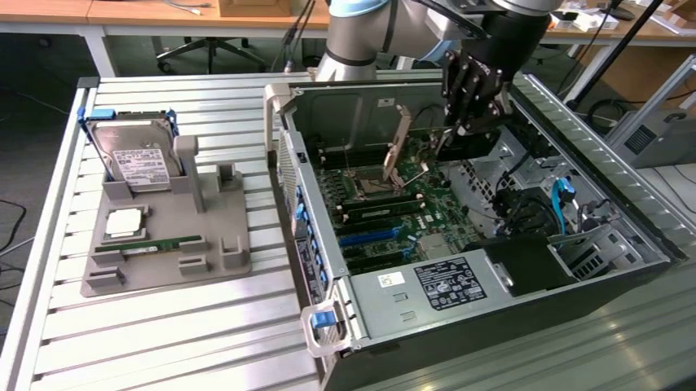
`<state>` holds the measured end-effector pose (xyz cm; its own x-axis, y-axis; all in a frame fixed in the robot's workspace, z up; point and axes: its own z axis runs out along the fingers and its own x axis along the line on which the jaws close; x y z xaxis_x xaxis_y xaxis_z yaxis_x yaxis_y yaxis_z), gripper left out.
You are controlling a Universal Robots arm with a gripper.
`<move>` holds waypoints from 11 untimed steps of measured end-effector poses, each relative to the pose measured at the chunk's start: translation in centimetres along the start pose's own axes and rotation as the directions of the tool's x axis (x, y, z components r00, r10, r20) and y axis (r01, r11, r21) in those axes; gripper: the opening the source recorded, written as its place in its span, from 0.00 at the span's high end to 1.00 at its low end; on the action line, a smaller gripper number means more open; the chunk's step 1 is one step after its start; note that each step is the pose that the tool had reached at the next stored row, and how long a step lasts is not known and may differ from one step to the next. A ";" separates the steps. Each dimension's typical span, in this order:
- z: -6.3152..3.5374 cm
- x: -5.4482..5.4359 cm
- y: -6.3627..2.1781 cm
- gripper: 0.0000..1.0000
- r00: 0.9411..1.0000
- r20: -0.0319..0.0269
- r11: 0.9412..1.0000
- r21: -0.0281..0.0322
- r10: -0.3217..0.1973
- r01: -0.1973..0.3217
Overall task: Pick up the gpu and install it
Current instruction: 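Insert the gpu into the slot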
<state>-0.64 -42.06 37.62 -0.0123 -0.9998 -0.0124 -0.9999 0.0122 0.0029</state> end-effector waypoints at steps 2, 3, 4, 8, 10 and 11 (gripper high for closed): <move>0.12 0.1 0.00 0.73 1.000 -0.001 1.000 0.000 0.021 -0.021; 0.17 0.2 -0.01 0.73 1.000 -0.001 1.000 0.000 0.024 -0.024; 0.19 0.3 0.02 0.73 1.000 -0.001 1.000 0.000 0.024 -0.024; 0.29 0.9 0.25 0.73 1.000 -0.001 1.000 0.001 0.024 -0.024; 0.38 1.4 0.38 0.73 1.000 -0.001 1.000 0.001 0.025 -0.025; 0.42 1.5 0.41 0.73 1.000 -0.001 1.000 0.001 0.024 -0.024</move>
<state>-1.07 -43.52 37.18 -0.0367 -0.9993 -0.0117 -0.9993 0.0367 0.0024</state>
